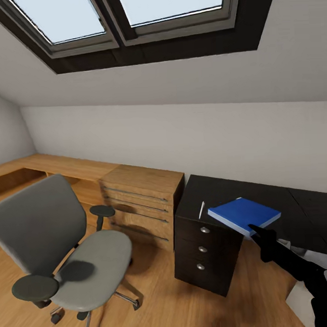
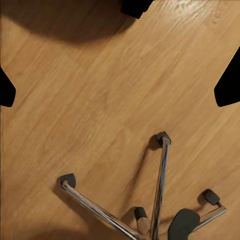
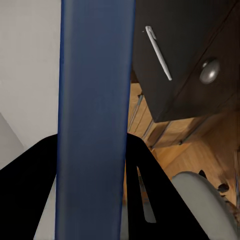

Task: In the bedroom, organize the workspace by keeping the computer under the desk, ensuring the monitor is on the desk, placing the keyboard on the desk next to the monitor, placing the mouse on the desk next to the keyboard, moving the folder from the swivel chair onto the desk next to the mouse, stacking the notebook on top of the folder with the pen on top of the notebook, and positioning the swivel chair next to the desk.

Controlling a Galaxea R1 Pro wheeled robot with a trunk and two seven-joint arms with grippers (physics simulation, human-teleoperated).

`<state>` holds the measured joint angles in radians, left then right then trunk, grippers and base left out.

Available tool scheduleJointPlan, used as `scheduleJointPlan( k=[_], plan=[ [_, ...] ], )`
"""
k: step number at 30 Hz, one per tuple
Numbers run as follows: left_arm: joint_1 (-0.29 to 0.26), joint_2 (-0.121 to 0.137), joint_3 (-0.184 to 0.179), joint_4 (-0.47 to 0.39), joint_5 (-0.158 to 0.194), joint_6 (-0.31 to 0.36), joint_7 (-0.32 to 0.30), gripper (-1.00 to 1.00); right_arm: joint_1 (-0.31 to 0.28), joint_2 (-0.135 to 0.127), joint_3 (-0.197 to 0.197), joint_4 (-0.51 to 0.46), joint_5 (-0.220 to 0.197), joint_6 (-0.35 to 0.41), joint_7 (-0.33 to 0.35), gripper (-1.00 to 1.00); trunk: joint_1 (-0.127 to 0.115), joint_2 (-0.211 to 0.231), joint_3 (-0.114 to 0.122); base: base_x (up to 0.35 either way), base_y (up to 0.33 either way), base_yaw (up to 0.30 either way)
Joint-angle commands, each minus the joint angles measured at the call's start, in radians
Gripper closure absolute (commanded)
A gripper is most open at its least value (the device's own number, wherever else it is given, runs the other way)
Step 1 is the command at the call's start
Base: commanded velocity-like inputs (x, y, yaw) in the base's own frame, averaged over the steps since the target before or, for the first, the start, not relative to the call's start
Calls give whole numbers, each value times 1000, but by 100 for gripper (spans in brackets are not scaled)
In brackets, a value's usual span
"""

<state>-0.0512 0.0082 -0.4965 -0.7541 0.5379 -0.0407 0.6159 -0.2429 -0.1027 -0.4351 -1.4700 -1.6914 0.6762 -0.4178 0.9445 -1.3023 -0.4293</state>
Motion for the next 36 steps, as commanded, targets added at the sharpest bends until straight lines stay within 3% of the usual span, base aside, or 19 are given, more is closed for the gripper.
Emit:
scheduleJointPlan(
  k=[1, 4, 10, 22, 28, 36],
  plan=[
    [-1, 1, -6, 3, 10, -23, 7, -100, -1, 1, -1, -1, 4, 2, -10, 100, 0, -1, -1, 0, 0, -269],
    [-1, 0, -9, 32, 9, -39, 6, -100, -1, 3, -1, -1, 32, 2, -8, 100, 0, -1, -1, 0, 0, -269],
    [-1, -1, -10, 48, 8, -43, 4, -100, -1, 3, 1, 6, 42, -16, -6, 100, 0, -1, -1, 0, 0, -269],
    [-1, -1, -10, 52, 10, -45, 3, -100, -1, 4, 5, 17, 44, -20, -4, 100, 0, -1, -1, 0, 0, -269],
    [-1, -18, -9, 84, 8, -45, 2, -100, -1, 4, 6, 20, 44, -20, -4, 100, 0, -1, -1, 0, 0, -287],
    [-1, -23, -8, 94, 7, -47, 2, -100, -1, 6, 6, 19, 45, -20, -2, 100, 0, -1, -1, 0, 0, -297]
  ],
)
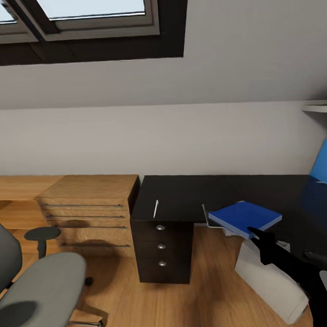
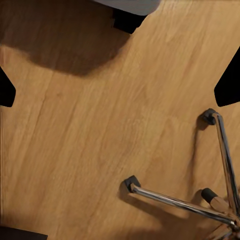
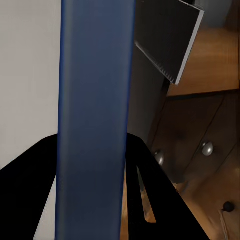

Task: In the bedroom, organize the workspace by keeping the computer under the desk, ensuring the monitor is on the desk, placing the keyboard on the desk next to the monitor, placing the mouse on the desk next to the keyboard, moving the folder from the swivel chair onto the desk next to the mouse, stacking the notebook on top of the folder with the pen on top of the notebook, and positioning the swivel chair next to the desk.

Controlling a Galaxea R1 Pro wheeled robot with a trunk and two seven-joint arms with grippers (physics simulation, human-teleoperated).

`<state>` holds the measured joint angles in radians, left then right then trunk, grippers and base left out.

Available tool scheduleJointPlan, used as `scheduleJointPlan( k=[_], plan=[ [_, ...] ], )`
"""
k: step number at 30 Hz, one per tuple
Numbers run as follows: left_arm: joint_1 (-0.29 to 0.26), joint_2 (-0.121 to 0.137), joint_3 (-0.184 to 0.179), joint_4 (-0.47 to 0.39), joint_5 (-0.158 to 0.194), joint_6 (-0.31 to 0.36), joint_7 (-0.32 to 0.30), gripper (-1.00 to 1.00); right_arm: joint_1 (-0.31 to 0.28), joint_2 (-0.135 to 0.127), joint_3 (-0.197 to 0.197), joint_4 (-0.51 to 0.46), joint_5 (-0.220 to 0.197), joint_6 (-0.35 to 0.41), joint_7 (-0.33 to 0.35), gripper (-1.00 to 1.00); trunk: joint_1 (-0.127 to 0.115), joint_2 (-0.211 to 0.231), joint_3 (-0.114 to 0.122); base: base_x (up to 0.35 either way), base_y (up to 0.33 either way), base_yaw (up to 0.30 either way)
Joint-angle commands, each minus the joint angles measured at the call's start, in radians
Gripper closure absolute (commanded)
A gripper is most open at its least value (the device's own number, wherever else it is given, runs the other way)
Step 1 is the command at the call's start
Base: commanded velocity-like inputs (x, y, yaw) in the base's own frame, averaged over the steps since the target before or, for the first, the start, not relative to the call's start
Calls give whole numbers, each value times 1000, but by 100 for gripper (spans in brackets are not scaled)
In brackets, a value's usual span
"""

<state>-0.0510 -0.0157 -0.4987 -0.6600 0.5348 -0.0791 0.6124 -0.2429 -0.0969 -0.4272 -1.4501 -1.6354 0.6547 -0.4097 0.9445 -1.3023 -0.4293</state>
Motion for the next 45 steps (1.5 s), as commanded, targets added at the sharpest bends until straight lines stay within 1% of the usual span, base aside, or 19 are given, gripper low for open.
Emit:
scheduleJointPlan(
  k=[1, 8, 18, 23, 24, 26, 28, 40, 42, 44, 45],
  plan=[
    [-1, 1, -6, 0, 10, -8, 6, -100, -1, 0, -2, -1, -11, 2, -10, 100, 0, -1, -1, 0, 0, -299],
    [-1, 0, -6, 0, 10, -8, 6, -100, -1, 0, -2, -10, -6, 2, -5, 100, 0, -1, 0, 0, 0, -298],
    [-1, 0, -6, 0, 10, -8, 6, -100, -1, -1, 1, -12, -7, 3, 1, 100, 0, -1, 7, 0, 0, -248],
    [-1, 0, -7, 0, 10, -9, 6, -100, -1, -4, 0, -12, -11, 11, 11, 100, 0, -1, 7, 131, 0, -40],
    [-1, 0, -8, 0, 10, -10, 6, -100, -1, -3, -1, -11, -12, 14, 44, 100, 0, -1, 7, 301, 0, -3],
    [-1, 0, -9, 0, 10, -10, 5, -100, -1, -4, 0, -11, -11, 14, 73, 100, 0, -1, 7, 312, 0, -2],
    [-1, 0, -9, 0, 10, -10, 6, -100, -1, -4, 0, -11, -11, 14, 85, 100, 0, -1, 7, 320, 0, -1],
    [-1, 1, -9, 0, 10, -10, 6, -100, -1, -4, -6, -2, -11, 10, 103, 100, 0, -1, 7, 287, -22, 0],
    [-1, 0, -9, 0, 10, -10, 6, -100, -1, -4, -4, 16, 7, -20, 103, 100, 0, -1, 7, 69, -40, 0],
    [-1, 0, -9, 0, 10, -10, 5, -100, -1, -4, -2, 44, 59, -115, 103, 100, 0, -1, 7, 26, -15, 0],
    [-1, 1, -9, 0, 10, -10, 6, -100, -1, -4, -2, 48, 70, -140, 103, 100, 0, -1, 7, 16, -9, 0]
  ],
)
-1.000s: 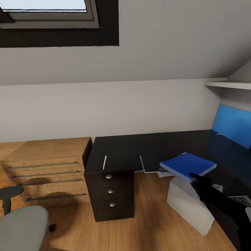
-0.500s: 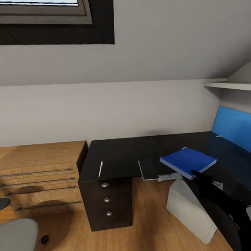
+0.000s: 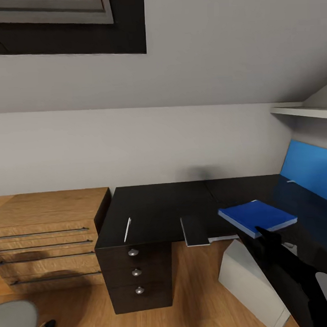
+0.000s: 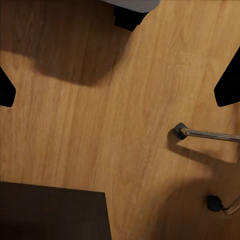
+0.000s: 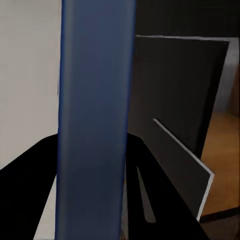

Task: In the bedroom, organize the workspace by keeping the computer under the desk, ensuring the monitor is on the desk, placing the keyboard on the desk next to the monitor, placing the mouse on the desk next to the keyboard, moving the folder from the swivel chair onto the desk next to the mouse, stacking the notebook on top of the folder with the pen on top of the notebook, and positioning the swivel chair next to the desk.

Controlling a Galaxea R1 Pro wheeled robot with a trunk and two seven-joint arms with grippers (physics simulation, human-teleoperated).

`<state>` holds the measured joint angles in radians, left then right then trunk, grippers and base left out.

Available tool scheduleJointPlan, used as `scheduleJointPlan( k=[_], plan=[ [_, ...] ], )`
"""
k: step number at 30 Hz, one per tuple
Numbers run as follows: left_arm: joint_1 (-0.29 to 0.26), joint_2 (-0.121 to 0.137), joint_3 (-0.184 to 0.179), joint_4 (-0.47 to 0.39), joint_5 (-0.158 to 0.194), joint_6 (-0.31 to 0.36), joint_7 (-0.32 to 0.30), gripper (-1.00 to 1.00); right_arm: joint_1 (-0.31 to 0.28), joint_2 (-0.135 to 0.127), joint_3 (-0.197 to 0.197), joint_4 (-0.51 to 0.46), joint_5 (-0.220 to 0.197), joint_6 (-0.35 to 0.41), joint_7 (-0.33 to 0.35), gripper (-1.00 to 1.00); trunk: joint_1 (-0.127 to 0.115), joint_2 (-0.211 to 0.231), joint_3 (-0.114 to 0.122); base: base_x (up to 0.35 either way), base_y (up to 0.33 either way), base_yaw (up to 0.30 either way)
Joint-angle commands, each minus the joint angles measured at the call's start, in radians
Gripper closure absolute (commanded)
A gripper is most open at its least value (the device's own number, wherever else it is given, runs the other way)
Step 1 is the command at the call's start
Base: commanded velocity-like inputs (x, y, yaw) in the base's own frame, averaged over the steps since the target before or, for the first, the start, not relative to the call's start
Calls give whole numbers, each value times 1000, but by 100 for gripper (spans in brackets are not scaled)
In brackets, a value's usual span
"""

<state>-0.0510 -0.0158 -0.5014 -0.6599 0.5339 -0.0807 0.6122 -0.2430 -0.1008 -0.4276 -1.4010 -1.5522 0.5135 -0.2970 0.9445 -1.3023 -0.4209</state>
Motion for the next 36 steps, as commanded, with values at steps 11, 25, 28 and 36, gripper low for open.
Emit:
scheduleJointPlan(
  k=[11, 25, 28, 36],
  plan=[
    [-1, 2, -5, 0, 11, -8, 6, -100, -3, 1, 85, 38, 53, -366, -12, 100, 0, -1, -1, 2, -1, 0],
    [-1, 1, -5, 0, 11, -8, 6, -100, -7, 1, 97, 51, 100, -380, -19, 100, 0, -1, -1, 0, 0, 0],
    [-1, 1, -5, 0, 11, -8, 6, -100, -9, 1, 98, 68, 101, -380, -19, 100, 0, -1, -1, 0, 0, 0],
    [-1, 0, -5, 0, 11, -8, 6, -100, -10, 4, 98, 75, 98, -380, -19, 100, 0, -1, -1, -1, 0, 0]
  ],
)
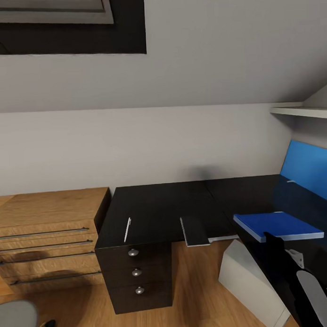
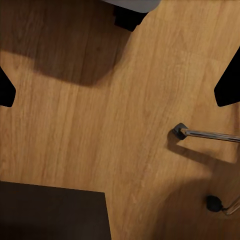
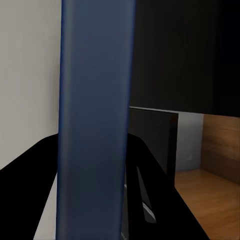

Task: In the bedroom, organize the workspace by keeping the computer under the desk, ensuring the monitor is on the desk, placing the keyboard on the desk next to the monitor, placing the mouse on the desk next to the keyboard, moving the folder from the swivel chair onto the desk next to the mouse, stacking the notebook on top of the folder with the pen on top of the notebook, and positioning the swivel chair next to the desk.

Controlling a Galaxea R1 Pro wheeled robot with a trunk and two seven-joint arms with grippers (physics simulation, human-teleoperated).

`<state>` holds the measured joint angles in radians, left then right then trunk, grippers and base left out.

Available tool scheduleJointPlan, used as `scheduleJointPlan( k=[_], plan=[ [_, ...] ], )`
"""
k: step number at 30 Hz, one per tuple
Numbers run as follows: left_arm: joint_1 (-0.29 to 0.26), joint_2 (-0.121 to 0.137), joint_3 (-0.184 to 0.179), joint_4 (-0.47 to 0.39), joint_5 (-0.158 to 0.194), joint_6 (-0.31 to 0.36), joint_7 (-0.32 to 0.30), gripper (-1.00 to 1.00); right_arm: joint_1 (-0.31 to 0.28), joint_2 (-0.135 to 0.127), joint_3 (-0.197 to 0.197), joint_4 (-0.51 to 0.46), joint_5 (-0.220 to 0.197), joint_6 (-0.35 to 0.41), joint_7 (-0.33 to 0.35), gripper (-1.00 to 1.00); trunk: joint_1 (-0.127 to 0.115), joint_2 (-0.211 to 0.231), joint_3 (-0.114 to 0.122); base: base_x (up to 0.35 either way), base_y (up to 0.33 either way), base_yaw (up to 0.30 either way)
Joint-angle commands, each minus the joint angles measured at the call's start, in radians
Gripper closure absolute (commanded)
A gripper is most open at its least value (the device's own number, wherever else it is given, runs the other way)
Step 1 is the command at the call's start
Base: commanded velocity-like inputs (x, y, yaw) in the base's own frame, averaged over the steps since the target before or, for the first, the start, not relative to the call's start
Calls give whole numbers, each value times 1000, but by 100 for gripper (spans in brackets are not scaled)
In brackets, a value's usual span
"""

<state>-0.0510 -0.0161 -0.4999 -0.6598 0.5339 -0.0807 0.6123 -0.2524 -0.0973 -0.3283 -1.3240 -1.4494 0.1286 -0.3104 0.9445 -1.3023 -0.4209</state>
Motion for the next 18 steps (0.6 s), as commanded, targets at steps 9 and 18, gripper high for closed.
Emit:
scheduleJointPlan(
  k=[9, 18],
  plan=[
    [-1, -1, -5, 0, 11, -8, 6, -100, -1, 0, 4, -2, -5, 5, -6, 100, 0, -1, -1, -78, 0, 0],
    [-1, 0, -5, 0, 11, -8, 6, -100, -1, -2, 5, -3, -5, 5, -7, 100, 0, -1, -1, 8, 0, 0]
  ],
)
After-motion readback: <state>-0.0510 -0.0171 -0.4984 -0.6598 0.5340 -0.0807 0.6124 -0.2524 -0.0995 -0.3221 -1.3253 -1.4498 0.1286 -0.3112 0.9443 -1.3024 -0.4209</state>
